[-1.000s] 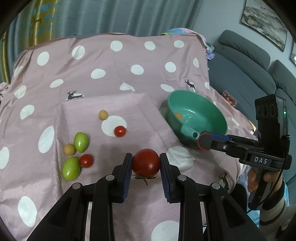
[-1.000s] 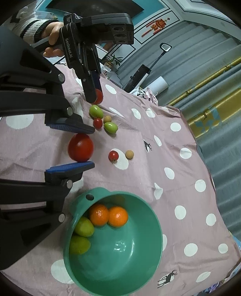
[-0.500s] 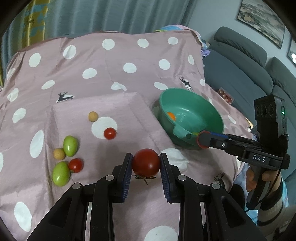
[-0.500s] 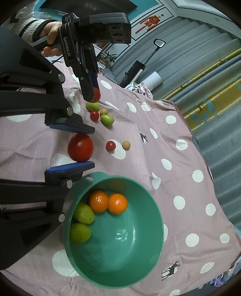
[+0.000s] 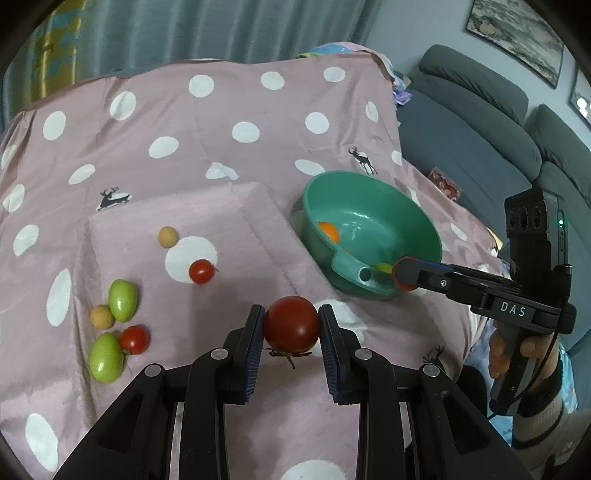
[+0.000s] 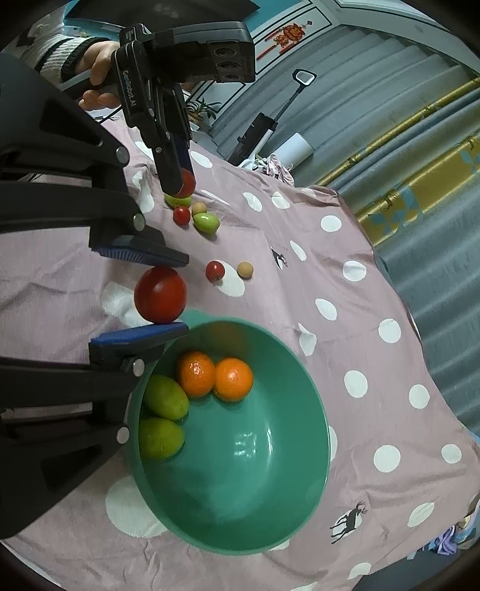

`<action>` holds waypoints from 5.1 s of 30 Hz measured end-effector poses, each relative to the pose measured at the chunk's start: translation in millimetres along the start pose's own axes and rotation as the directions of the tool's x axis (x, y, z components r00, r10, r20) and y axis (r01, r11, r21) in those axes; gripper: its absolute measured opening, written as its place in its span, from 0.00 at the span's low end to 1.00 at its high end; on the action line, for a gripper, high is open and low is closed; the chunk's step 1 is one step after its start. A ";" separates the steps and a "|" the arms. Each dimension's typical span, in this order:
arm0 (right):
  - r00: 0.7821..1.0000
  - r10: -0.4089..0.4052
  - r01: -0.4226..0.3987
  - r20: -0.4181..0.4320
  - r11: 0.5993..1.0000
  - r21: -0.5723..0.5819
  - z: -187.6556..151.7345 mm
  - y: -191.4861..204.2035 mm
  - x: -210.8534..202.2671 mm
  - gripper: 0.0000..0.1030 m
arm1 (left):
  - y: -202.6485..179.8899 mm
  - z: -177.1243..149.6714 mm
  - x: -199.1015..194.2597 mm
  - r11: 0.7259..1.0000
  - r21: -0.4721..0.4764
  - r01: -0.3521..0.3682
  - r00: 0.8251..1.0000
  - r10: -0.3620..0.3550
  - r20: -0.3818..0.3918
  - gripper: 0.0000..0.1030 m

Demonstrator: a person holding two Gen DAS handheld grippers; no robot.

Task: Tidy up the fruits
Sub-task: 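Lower the red tomato into the green bowl beside the oranges, then open the left tool to release the tomato and withdraw, then move the left tool back over the remaining fruits on the cloth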

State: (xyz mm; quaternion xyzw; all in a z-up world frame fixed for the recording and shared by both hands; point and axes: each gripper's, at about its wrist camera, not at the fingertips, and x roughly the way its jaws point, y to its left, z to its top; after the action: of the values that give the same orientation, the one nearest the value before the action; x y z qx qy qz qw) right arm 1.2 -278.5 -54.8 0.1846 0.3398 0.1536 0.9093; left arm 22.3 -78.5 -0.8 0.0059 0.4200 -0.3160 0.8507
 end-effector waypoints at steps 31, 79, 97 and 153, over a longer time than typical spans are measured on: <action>0.999 -0.032 0.029 0.037 0.997 0.077 1.7 -40.3 -7.7 0.30 | -29.0 32.0 31.0 0.997 0.060 0.055 0.998 -0.054 -0.022 0.28; 0.994 -0.094 0.087 0.059 0.991 0.101 6.1 -71.5 -13.1 0.30 | -82.1 58.9 103.2 0.976 0.190 0.103 0.989 -0.080 -0.125 0.28; 0.995 -0.084 0.077 0.058 0.991 0.111 2.6 -65.3 -20.7 0.42 | -75.1 51.7 85.9 0.983 0.182 -0.031 0.996 0.046 -0.080 0.69; 0.993 -0.068 0.058 -0.092 0.992 -0.116 -5.6 66.7 20.5 0.77 | 62.0 -44.1 -26.9 0.918 -0.228 -0.324 0.941 0.338 0.024 0.89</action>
State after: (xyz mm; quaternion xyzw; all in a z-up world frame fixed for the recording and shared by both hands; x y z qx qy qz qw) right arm 1.9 -210.0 -40.9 0.1145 0.3796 0.1525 0.9053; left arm 12.5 -2.5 -25.9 -0.0274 0.4185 -0.1191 0.8999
